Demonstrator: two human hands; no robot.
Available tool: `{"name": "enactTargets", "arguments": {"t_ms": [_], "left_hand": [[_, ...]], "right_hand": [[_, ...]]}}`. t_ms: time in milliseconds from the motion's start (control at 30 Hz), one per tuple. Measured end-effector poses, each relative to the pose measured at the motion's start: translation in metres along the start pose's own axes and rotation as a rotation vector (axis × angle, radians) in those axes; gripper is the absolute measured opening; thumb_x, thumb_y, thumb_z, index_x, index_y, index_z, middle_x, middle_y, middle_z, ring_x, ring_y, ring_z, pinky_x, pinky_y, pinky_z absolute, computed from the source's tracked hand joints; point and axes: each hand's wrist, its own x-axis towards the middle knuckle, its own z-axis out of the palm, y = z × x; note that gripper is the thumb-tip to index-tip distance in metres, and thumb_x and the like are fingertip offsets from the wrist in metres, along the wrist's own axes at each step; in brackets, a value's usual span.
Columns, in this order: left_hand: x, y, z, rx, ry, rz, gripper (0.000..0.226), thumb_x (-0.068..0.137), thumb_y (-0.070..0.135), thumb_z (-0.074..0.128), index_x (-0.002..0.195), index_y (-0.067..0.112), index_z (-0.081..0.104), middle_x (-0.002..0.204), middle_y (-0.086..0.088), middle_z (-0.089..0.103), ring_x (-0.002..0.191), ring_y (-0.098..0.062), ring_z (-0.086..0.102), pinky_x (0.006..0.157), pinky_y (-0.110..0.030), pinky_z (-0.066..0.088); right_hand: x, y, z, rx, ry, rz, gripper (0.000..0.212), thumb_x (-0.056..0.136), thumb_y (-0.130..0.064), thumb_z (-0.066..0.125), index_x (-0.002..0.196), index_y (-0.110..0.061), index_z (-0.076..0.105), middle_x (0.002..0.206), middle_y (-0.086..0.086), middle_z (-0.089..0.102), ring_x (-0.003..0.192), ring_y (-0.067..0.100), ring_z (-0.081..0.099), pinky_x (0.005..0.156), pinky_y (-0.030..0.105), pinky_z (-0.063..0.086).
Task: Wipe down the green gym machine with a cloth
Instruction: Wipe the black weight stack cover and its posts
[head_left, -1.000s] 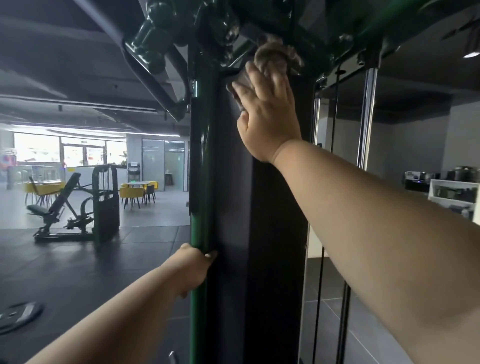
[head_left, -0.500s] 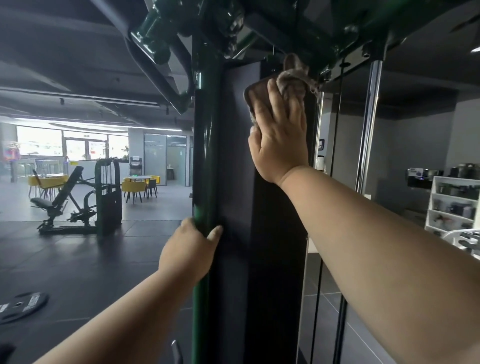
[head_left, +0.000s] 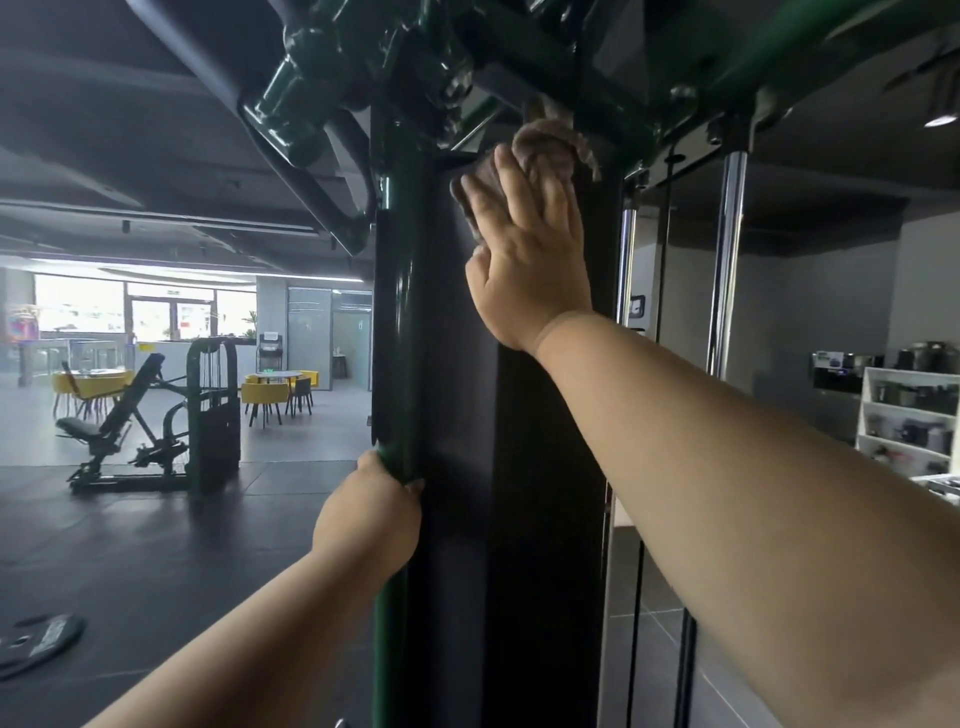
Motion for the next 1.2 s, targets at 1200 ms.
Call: {"name": "enactTargets", "arguments": {"t_ms": [1200], "left_hand": [[-0.003, 0.010, -0.015, -0.030, -0.079, -0.060, 0.028, 0.102, 0.038, 0.058, 0.113, 0.018, 0.043, 0.098, -0.004, 0.061, 0.090, -0.032, 0.058, 0.076, -0.042, 0.046]], "right_hand": [[0.001, -0.037, 0.006, -0.068, -0.069, 0.117, 0.071, 0.092, -0.031, 0.039, 0.161, -0.016, 0.037, 0.173, 0.013, 0.016, 0.156, 0.049, 0.013, 0.127, 0.062, 0.010]]}}
